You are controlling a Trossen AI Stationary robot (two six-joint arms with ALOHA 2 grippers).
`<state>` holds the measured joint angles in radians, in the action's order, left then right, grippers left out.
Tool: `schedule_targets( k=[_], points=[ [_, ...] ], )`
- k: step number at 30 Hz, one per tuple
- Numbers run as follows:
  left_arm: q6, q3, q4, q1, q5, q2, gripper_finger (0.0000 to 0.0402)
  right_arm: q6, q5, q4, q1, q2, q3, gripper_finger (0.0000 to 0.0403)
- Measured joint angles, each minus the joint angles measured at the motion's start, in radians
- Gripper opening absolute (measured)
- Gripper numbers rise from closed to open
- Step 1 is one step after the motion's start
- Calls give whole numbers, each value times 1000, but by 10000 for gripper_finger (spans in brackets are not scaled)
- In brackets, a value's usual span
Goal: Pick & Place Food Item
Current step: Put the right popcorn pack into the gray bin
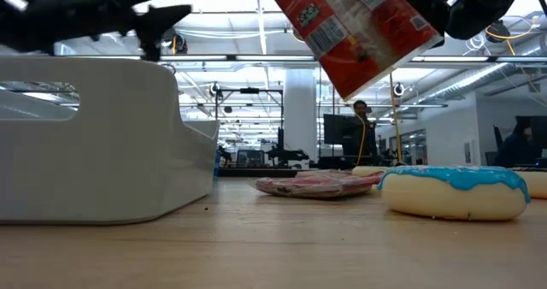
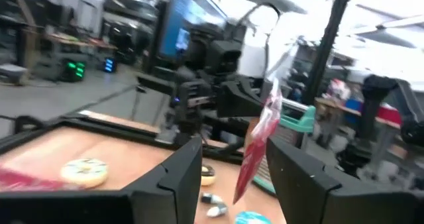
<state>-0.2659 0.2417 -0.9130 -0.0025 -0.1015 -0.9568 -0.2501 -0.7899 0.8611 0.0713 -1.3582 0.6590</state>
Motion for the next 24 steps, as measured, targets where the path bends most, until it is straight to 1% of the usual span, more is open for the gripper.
schedule_targets(
  k=[4,8,11,14,16,19,24],
  points=[
    [35,171,17,0,-115,-187,173,2,1,3,-15,0,0,0],
    [107,346,70,0,-272,-343,173,0,2,3,-15,0,0,0],
    [109,453,130,-1,-364,-446,173,-11,3,3,-15,0,0,0],
    [110,534,161,0,-430,-522,173,-18,3,3,-15,0,0,0],
    [115,568,180,0,-450,-561,173,-18,3,3,-15,0,0,0],
    [114,594,194,0,-450,-601,173,-16,1,0,-15,0,0,0],
    [107,606,193,0,-451,-625,173,-2,3,0,-14,0,0,0]
  ],
)
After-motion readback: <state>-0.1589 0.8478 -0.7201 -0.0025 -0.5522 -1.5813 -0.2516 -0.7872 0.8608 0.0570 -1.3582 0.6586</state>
